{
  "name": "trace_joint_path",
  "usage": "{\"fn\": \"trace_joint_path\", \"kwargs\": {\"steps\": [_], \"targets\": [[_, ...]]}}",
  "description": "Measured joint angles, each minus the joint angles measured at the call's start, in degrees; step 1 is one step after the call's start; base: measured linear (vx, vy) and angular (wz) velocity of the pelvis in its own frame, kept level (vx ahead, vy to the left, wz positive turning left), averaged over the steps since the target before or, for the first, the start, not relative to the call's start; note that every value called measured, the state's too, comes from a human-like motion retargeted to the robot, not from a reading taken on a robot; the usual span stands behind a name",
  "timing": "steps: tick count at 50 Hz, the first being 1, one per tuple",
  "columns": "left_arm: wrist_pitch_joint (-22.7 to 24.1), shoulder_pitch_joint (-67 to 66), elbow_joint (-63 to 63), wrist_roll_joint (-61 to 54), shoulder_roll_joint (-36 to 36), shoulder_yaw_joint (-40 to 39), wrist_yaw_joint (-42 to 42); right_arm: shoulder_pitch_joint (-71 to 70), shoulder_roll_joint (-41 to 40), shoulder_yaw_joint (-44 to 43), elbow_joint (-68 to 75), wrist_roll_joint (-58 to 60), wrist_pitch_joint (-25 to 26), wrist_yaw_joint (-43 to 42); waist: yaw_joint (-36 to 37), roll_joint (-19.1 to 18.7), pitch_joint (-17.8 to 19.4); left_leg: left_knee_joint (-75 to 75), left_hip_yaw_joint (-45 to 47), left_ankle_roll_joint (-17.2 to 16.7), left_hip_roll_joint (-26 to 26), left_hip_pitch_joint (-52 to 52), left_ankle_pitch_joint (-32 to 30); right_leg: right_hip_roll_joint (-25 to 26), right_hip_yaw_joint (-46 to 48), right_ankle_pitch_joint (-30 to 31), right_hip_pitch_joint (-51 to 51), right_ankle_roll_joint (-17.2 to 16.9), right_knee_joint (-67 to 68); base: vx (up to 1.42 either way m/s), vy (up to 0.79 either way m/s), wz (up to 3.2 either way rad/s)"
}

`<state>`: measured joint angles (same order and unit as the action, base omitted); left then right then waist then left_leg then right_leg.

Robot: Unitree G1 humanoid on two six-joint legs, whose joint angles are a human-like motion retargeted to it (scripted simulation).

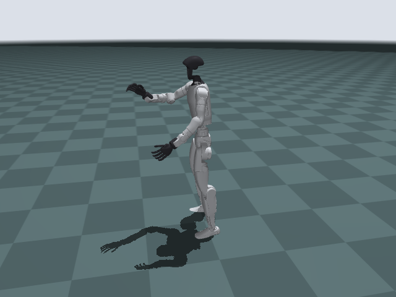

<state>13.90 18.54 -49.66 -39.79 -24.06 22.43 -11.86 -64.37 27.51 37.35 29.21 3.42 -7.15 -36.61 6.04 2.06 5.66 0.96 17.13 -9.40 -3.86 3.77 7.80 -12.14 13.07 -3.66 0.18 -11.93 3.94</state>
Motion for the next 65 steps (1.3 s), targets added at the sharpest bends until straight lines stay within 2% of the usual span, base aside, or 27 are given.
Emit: {"fn": "trace_joint_path", "kwargs": {"steps": [2, 10, 17, 25, 35, 42, 65], "targets": [[-0.1, -6.3, -3.0, -2.7, -1.6, -1.0, -0.9, -2.1, 4.4, 1.7, -6.1, 0.9, -2.1, 1.3, 0.3, 0.1, -0.5, -0.1, 0.3, -1.3, -0.7, 0.6, -0.3, 0.6, -0.3, -0.1, 0.6, 0.2, -0.3, 0.02, 0.0, -0.09], [-1.4, -25.8, -14.9, 3.2, -1.4, -13.3, -3.3, -14.7, 19.0, 4.3, -24.4, -3.8, -4.7, 1.7, 1.9, 1.3, -1.2, -0.5, 1.1, -1.9, -1.0, 0.7, 0.6, 0.9, -1.0, -0.5, 0.5, 0.0, -0.3, 0.05, 0.01, -0.06], [-1.2, -38.5, -13.7, -2.1, 1.9, -22.1, -4.1, -27.9, 30.8, 11.2, -35.2, -10.9, -6.7, -2.0, 3.4, 1.9, -2.2, -0.6, 0.7, -2.4, -0.8, 0.4, 0.8, 0.6, -0.3, -0.8, 0.6, -0.4, -0.5, 0.05, 0.01, 0.05], [-1.3, -46.3, -11.5, -4.2, 6.0, -24.7, -1.1, -50.3, 40.0, 22.1, -41.9, -5.6, -7.6, -9.3, 4.0, 2.2, -4.1, -0.4, -0.3, -2.6, -0.4, -0.7, 0.6, 0.1, 0.9, -1.2, 0.3, -0.9, -0.8, 0.0, 0.0, 0.0], [1.0, -49.5, -9.7, -1.7, 8.9, -22.6, 1.5, -78.5, 38.3, 36.1, -40.8, 7.1, -5.2, -18.2, 2.4, 1.6, -6.6, -0.3, -0.4, -2.9, -0.5, -1.9, 0.5, 0.0, 1.5, -1.6, -0.7, -1.5, -1.0, 0.0, 0.0, 0.0], [2.6, -48.7, -9.4, -0.7, 8.4, -22.8, 2.6, -90.3, 36.0, 42.6, -38.8, 14.5, -3.2, -22.9, 1.1, 1.4, -7.7, -0.3, 0.0, -2.9, -0.8, -2.1, 0.6, 0.3, 1.2, -1.7, -1.1, -1.7, -1.0, 0.0, 0.0, 0.0], [3.9, -48.6, -8.3, 1.0, 7.0, -23.9, 1.9, -93.7, 36.1, 42.9, -39.9, 19.2, -3.0, -28.3, -2.5, 1.4, -9.0, -0.5, 1.9, -2.6, -1.4, -0.8, 1.3, 1.0, -0.6, -1.9, -1.1, -2.1, -0.7, 0.0, 0.0, 0.0]]}}
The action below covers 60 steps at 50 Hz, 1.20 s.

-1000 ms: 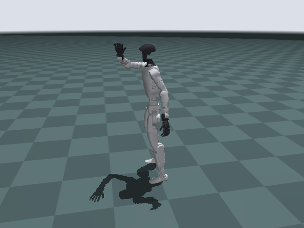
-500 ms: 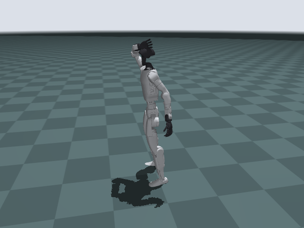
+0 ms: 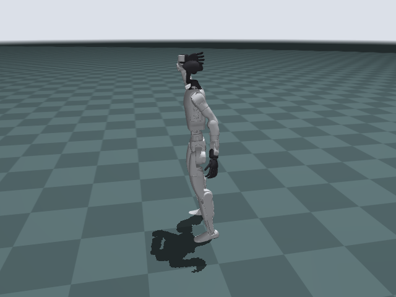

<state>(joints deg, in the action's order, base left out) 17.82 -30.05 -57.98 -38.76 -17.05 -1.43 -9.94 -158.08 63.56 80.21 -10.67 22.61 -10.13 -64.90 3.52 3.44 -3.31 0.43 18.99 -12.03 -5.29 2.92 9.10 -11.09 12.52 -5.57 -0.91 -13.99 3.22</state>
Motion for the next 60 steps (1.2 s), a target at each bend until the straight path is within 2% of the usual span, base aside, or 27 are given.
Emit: {"fn": "trace_joint_path", "kwargs": {"steps": [7, 25, 60], "targets": [[-0.8, 1.3, -1.5, 9.4, 1.8, -2.1, -2.7, -1.2, 0.2, 0.0, -0.2, -0.9, 2.1, 1.9, 0.5, 0.3, 1.1, -0.2, 0.7, 1.4, 0.5, 0.1, 0.8, -0.3, -1.2, 0.9, -0.6, -0.3, 0.3, 0.0, 0.0, 0.0], [-0.6, 2.2, -1.7, 8.6, 1.9, -1.8, -3.3, -1.1, -0.5, 0.0, 6.6, -3.1, 3.0, -0.4, 0.5, 0.6, 1.8, 0.0, 1.4, 1.4, 0.4, -0.1, 0.4, -0.1, -1.9, 1.5, -1.4, -0.6, 0.3, 0.0, 0.0, 0.0], [-0.9, 2.1, -2.1, 8.9, 2.5, -2.1, -3.1, 0.5, 0.1, 0.0, 5.9, -2.6, 2.7, 1.0, 2.1, 0.2, 2.2, 0.1, 1.2, 1.3, 0.4, -0.2, 0.4, -0.1, -1.8, 1.3, -1.4, -0.6, 0.3, 0.0, 0.0, 0.0]]}}
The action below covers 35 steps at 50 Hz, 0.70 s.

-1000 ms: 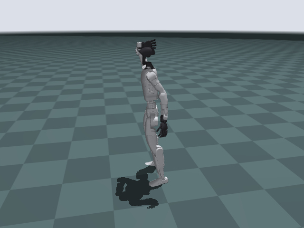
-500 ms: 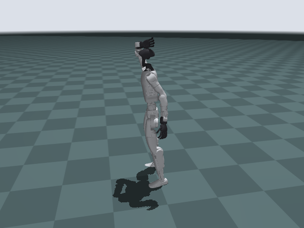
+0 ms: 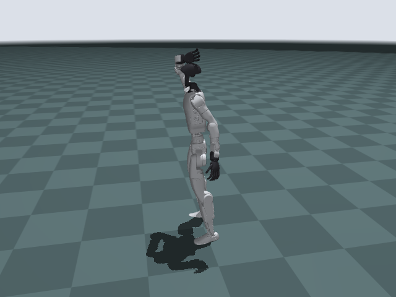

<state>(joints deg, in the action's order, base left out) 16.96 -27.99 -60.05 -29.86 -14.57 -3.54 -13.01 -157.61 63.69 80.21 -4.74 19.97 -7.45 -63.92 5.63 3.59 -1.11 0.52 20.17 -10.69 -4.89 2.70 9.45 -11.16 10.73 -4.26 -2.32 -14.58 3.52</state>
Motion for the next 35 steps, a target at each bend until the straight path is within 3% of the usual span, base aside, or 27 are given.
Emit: {"fn": "trace_joint_path", "kwargs": {"steps": [35], "targets": [[-0.4, 0.7, 0.5, 1.1, -0.7, 0.4, 0.3, 2.1, 0.4, -0.5, 0.2, -2.8, -1.2, 0.5, 1.2, 0.4, 0.5, 0.0, 0.2, 0.2, 0.2, -0.4, -0.1, -0.1, -0.4, 0.3, -0.6, -0.1, 0.0, 0.0, 0.0, 0.0]]}}
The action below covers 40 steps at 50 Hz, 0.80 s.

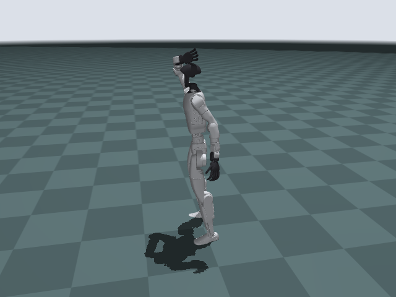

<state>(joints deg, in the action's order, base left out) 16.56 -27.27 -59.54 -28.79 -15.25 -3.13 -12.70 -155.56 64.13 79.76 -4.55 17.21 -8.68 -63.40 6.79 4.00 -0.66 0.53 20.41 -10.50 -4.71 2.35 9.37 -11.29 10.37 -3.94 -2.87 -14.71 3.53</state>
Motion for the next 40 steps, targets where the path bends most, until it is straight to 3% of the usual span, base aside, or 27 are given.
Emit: {"fn": "trace_joint_path", "kwargs": {"steps": [28, 40], "targets": [[-1.9, 0.4, 0.7, 0.7, 0.1, -0.2, 0.5, 11.4, 4.0, -6.3, -11.0, 1.1, 0.4, 2.9, 1.1, -0.7, 2.0, -0.2, -0.2, 0.4, 0.1, -0.1, -0.4, -0.1, 0.0, 0.4, 0.1, 0.5, 0.0, 0.0, 0.0, 0.0], [-2.7, 2.8, -0.8, -0.1, -0.4, 0.9, 0.8, 29.4, 1.7, -18.7, -6.9, -9.1, -3.4, 8.4, 2.3, -0.4, 2.3, -0.5, -0.4, 0.5, 0.0, 0.4, -0.4, 0.0, 0.0, 0.4, 0.7, 0.8, 0.2, 0.0, 0.0, 0.0]]}}
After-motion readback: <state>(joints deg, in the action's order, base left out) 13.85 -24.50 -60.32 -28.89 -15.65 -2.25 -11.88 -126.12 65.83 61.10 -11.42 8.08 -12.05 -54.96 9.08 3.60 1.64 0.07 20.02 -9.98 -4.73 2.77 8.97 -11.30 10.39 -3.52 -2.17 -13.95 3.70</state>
